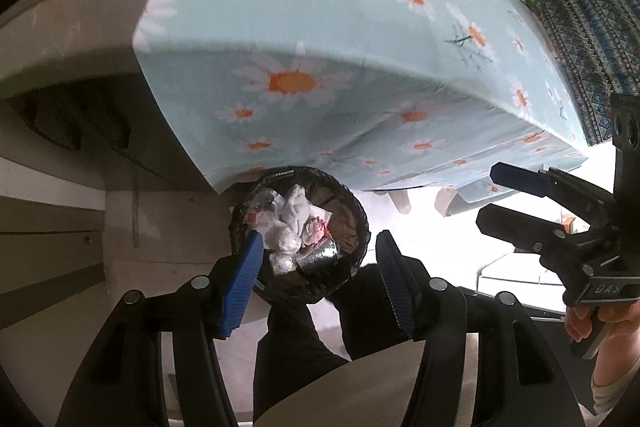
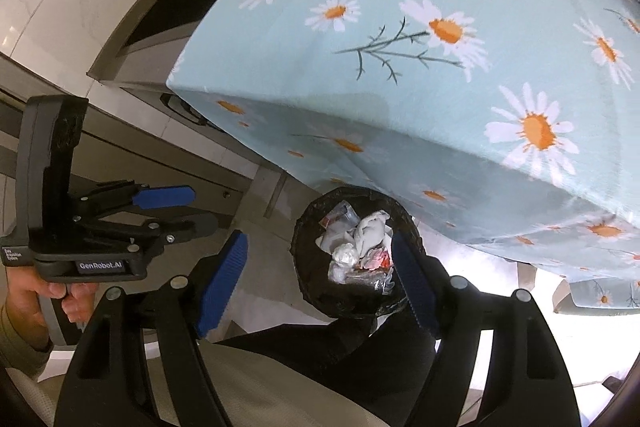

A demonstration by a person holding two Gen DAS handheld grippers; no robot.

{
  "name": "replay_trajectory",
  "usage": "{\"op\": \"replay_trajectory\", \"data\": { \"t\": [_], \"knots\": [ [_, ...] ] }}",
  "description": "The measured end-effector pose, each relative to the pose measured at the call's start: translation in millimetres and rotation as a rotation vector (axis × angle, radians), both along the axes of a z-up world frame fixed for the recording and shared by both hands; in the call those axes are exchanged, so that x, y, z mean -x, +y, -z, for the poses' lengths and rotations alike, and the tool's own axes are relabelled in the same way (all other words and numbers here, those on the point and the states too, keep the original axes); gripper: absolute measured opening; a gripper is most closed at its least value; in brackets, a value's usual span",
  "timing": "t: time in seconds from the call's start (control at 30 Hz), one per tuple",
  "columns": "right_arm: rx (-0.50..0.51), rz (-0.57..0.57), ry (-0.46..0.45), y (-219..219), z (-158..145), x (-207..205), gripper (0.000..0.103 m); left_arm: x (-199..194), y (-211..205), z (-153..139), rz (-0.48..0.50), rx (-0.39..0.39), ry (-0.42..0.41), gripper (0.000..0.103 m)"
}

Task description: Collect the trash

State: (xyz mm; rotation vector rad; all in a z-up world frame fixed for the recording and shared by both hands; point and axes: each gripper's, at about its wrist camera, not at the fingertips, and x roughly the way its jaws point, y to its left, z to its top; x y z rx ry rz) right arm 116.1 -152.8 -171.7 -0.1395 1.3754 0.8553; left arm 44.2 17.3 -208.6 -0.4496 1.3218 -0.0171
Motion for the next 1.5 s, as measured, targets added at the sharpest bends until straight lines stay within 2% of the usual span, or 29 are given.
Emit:
{"op": "replay_trajectory", "data": {
  "t": [0.27,0.33,0.53,0.57,0.6,0.63,0.9,1.1,1.27,1.5],
  "knots": [
    [-0.048,0.063,-0.067,-27.0,-38.9,-8.9,0.075,-8.2,-12.4,-40.8,0.034,-0.052,-0.074,0.057],
    [-0.061,0.076,-0.100,-36.4,-51.1,-10.3,0.080,-12.3,-19.2,-51.5,0.053,-0.071,-0.089,0.057],
    [-0.102,0.123,-0.186,-72.2,-90.3,-9.3,0.083,-18.7,-44.3,-88.1,0.078,-0.120,-0.155,0.057],
    [-0.108,0.130,-0.201,-78.4,-96.9,-9.1,0.084,-18.2,-48.6,-94.9,0.082,-0.129,-0.170,0.058],
    [-0.116,0.141,-0.219,-86.3,-104.3,-8.4,0.088,-17.0,-54.3,-103.8,0.082,-0.143,-0.190,0.068],
    [-0.124,0.149,-0.228,-92.0,-108.7,-8.6,0.089,-15.1,-59.0,-110.9,0.083,-0.154,-0.204,0.073],
    [-0.173,0.179,-0.297,-134.5,-144.9,-1.3,0.089,0.6,-93.2,-159.1,0.075,-0.217,-0.295,0.074],
    [-0.197,0.193,-0.359,-161.7,-171.3,10.9,0.098,18.5,-119.1,-198.0,0.062,-0.280,-0.387,0.084],
    [-0.212,0.199,-0.397,-177.9,-188.3,18.3,0.098,33.3,-130.4,-220.3,0.022,-0.310,-0.455,0.097],
    [-0.236,0.198,-0.459,-194.7,-210.0,33.5,0.098,49.5,-143.3,-239.2,-0.004,-0.347,-0.505,0.096]
  ]
}}
